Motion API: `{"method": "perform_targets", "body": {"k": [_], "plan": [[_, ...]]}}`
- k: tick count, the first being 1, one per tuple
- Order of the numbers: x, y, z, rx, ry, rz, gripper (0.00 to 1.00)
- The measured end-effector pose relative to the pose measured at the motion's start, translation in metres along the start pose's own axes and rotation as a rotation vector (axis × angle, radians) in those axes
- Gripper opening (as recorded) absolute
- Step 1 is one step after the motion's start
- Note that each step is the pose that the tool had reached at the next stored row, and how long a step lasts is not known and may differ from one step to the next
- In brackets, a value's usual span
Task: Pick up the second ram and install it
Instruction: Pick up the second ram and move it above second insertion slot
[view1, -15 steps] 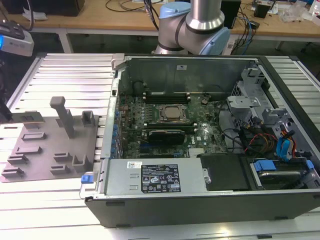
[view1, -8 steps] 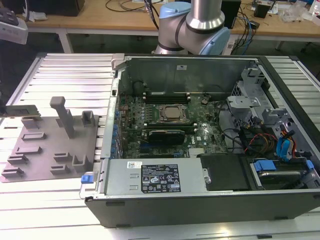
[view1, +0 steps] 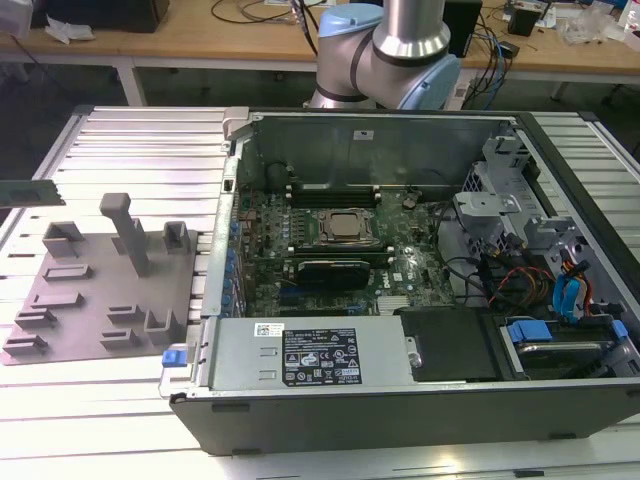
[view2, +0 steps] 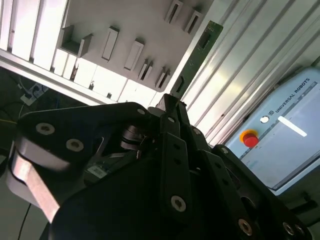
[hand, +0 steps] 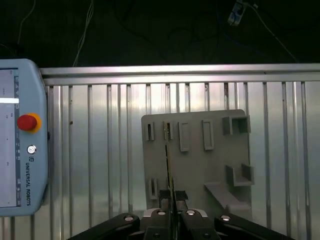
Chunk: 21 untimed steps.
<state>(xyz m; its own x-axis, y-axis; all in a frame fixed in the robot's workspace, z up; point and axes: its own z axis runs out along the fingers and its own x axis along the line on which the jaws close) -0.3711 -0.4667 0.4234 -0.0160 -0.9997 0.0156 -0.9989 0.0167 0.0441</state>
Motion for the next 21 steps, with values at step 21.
{"method": "perform_targets", "body": {"k": [21], "plan": [[0.0007, 0.0005, -0.0510, -0.0020, 0.0040, 0.000, 0.11]]}}
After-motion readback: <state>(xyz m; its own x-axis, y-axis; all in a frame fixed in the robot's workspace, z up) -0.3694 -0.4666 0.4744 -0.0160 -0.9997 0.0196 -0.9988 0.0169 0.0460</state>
